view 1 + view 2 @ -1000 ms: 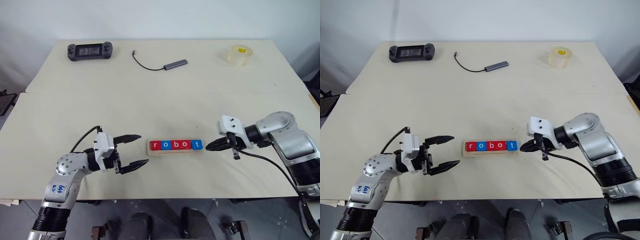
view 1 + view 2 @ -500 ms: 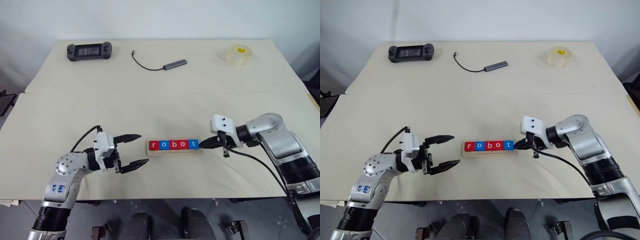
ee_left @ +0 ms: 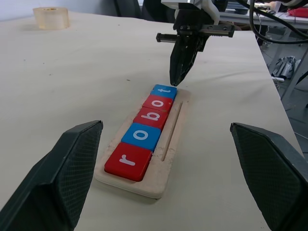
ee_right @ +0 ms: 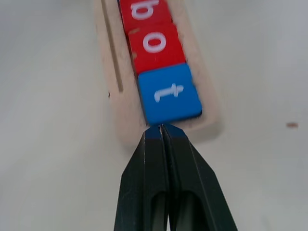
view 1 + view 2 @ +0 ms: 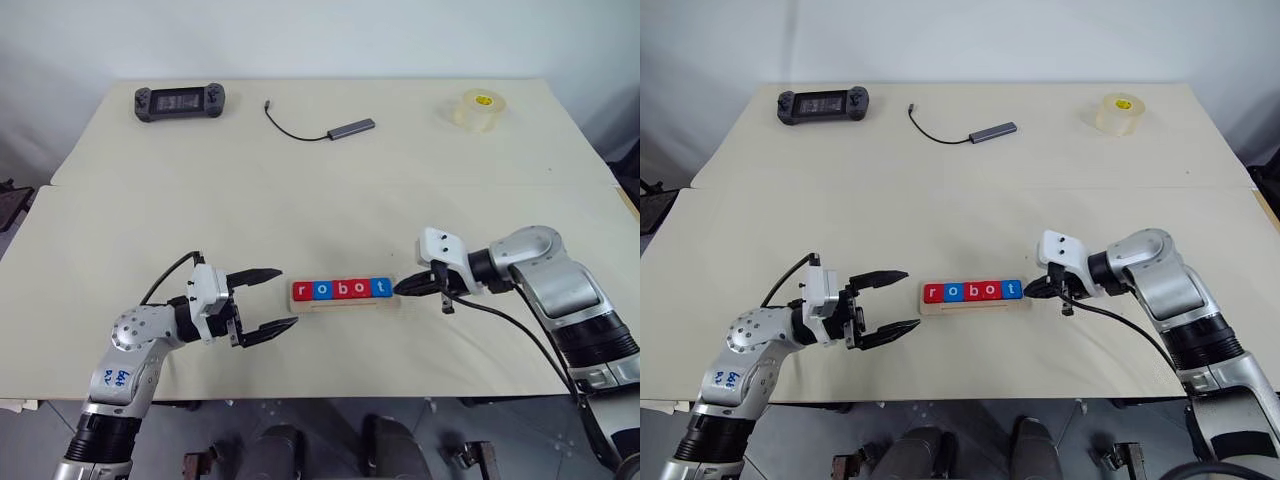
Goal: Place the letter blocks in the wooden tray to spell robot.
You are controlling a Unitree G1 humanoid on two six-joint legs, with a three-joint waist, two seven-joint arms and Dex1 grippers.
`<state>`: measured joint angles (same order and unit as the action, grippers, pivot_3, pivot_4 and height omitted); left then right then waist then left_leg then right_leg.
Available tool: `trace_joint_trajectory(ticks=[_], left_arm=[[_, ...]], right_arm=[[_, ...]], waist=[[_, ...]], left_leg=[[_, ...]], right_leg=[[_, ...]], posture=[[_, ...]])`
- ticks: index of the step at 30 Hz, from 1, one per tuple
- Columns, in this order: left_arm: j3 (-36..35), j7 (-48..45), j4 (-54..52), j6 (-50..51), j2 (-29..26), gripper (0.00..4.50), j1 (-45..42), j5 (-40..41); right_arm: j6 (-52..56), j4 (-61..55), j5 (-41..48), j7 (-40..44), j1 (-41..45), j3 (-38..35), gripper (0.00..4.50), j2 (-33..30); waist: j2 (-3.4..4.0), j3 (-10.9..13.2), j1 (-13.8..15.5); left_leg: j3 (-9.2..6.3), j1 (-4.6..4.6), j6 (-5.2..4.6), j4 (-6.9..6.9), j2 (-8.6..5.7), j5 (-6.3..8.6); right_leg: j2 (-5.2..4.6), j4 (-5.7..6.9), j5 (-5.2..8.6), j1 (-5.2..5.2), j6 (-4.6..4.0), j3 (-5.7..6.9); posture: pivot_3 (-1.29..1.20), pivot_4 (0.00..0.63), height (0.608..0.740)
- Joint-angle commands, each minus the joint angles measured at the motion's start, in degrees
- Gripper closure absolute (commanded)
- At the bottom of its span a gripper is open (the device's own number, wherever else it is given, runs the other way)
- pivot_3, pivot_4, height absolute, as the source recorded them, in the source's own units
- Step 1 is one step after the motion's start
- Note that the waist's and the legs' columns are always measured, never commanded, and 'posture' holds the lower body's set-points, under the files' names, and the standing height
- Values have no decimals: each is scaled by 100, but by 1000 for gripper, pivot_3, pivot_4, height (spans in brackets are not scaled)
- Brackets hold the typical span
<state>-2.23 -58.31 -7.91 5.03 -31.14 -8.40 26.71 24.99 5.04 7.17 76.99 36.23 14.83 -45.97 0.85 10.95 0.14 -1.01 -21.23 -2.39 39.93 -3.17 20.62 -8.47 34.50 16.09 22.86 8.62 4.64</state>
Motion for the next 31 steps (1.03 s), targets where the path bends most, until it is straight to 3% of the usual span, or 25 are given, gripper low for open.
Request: trace_joint_trajectory(ticks=[1, 4, 8, 11, 15, 21, 31], left_arm=[[-100, -12, -94, -78, -18, 0, 41, 42], [-109, -34, -98, -77, -35, 0, 58, 51], [-335, -99, -62, -31, -202, 0, 163, 152], [-537, -182, 7, -23, -356, 0, 278, 199], [-779, -251, 271, -160, -417, 0, 249, 220], [-898, -351, 594, -189, -508, 0, 97, 170], [-953, -82, 706, -147, -559, 0, -83, 25]], right_arm=[[-143, -216, 104, -84, -175, -368, 4440, -232], [-327, -313, 265, -194, -437, -706, 4440, -286], [-787, -653, 988, -108, -1289, -1710, 4440, -342], [-886, -869, 1389, -284, -1861, -2352, 3538, -237], [-1802, -830, 1879, -186, -2541, -3126, 2200, 88], [-1559, -1064, 2149, -422, -2844, -3319, 33, -25], [-1287, -1323, 2312, -409, -3060, -3113, 12, -129]], waist=[[0, 0, -2], [0, 0, -3], [0, 0, 11], [0, 0, 28], [0, 0, 56], [0, 0, 84], [0, 0, 130]], left_leg=[[0, 0, 0, 0, 0, 0], [1, 0, 0, 0, 0, 0], [0, 0, 0, -3, 1, 0], [1, 2, 0, -7, 2, 0], [3, 12, 0, -6, 2, 0], [3, 14, 0, -4, 2, 0], [-1, 10, -1, -6, 4, 1]], right_leg=[[0, 0, 0, 0, 0, 0], [0, 0, 0, 0, 0, -1], [1, -1, 0, 0, 0, 1], [1, -7, 0, -4, 0, 1], [2, -6, 0, -14, 0, 0], [1, -4, 0, -15, 1, -2], [1, -8, 0, -14, 0, 1]], posture=[[0, 150, 740], [0, 150, 740], [0, 150, 740], [0, 150, 740], [0, 150, 740], [0, 150, 740], [0, 150, 740]])
